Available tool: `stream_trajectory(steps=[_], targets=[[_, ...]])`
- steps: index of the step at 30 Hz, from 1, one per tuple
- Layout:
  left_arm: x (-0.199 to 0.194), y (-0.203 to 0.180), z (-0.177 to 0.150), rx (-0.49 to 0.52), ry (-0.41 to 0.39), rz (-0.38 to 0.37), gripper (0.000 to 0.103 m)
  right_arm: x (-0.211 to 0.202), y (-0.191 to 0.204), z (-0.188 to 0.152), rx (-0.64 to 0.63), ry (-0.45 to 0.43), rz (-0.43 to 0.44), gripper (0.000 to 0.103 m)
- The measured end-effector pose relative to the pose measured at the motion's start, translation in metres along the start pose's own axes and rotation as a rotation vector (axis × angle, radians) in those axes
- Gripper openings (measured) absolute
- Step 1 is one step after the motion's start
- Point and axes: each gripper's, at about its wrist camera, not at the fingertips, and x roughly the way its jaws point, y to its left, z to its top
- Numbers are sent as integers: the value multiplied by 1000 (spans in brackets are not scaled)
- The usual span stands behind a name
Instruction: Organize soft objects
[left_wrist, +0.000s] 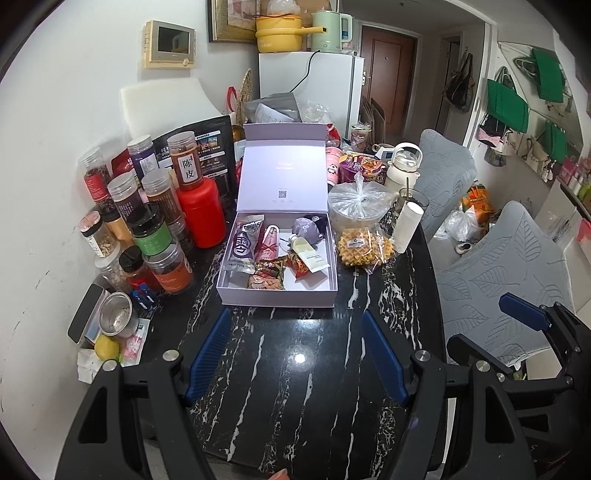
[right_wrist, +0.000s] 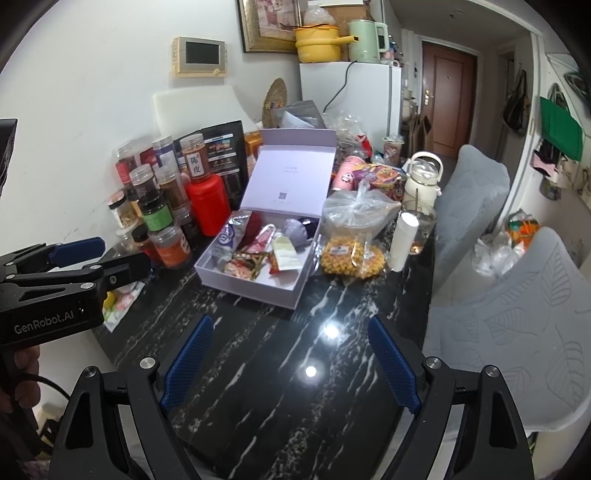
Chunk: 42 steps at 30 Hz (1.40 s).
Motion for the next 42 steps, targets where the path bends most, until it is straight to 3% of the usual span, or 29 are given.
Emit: stream_trajectory(steps=[42], targets=[[11, -2, -10, -8, 43, -4, 73, 1, -6, -8, 6, 17, -10, 87]])
